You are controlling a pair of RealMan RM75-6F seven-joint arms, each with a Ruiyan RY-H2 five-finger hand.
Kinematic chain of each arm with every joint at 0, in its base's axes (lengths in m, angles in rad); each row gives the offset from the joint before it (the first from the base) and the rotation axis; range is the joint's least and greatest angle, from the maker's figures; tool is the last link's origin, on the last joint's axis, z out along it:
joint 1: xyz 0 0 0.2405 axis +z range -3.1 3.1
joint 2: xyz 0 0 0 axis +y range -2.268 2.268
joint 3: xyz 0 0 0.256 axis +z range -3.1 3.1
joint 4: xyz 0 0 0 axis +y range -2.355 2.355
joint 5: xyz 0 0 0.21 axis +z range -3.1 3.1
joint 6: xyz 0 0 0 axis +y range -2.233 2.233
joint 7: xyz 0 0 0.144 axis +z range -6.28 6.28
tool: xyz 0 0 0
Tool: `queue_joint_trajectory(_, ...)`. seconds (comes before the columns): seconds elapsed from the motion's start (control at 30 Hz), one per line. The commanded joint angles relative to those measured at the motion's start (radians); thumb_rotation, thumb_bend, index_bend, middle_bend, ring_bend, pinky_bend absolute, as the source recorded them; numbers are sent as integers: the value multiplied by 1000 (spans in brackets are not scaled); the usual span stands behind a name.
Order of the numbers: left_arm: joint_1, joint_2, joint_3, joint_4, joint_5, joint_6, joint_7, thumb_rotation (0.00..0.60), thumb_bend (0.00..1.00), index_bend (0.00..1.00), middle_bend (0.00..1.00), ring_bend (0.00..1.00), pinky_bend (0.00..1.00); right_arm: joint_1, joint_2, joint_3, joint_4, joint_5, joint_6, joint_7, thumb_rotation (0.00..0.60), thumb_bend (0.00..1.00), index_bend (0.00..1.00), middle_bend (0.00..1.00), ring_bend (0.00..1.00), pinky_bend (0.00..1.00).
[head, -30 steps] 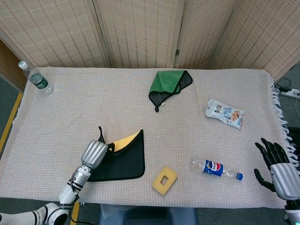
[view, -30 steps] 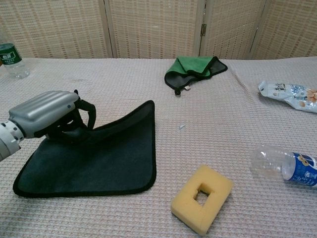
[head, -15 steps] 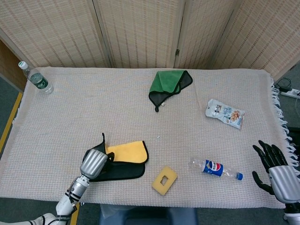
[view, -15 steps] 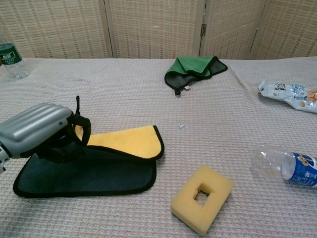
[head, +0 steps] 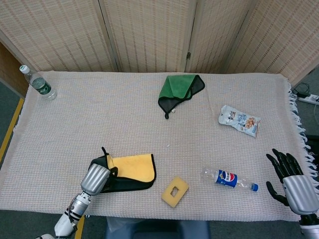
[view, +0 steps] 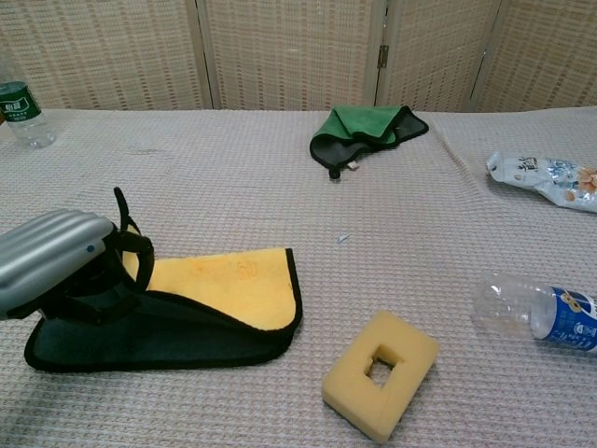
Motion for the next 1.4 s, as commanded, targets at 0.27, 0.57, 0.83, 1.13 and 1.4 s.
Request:
queue_joint_trajectory(0.27,7,-23,-8,0,13,-13,28,600,454,682,1000,1000,1000,2,4,-2,3,-4,2,8,600,489,0,0,0,0)
queue_joint_trajectory(0.57,29,-10,-3,-30,15,-9,71,600,454,682,1000,1000,1000,7,5,-6,3,-8,-7,8,600,490,0,0,0,0)
queue_joint_trajectory(0.83,43,3,9,-45,17,-20,69,600,448,332,1000,1000,1000,7,2,-6,0,-6,-6,1,600,490,0,0,0,0)
queue_joint_trajectory(1.13,52,44,-6,-99,26,-5,63,600,445,224,1000,1000,1000,14,3,-7,-2,1,-25,0,600,490,0,0,0,0)
queue_joint_trajectory(1.4,13,84,-119,-133,-51,-35,-17,600,450,376,1000,1000,1000,20,1,-8,-3,6,-38,-4,600,489,0,0,0,0)
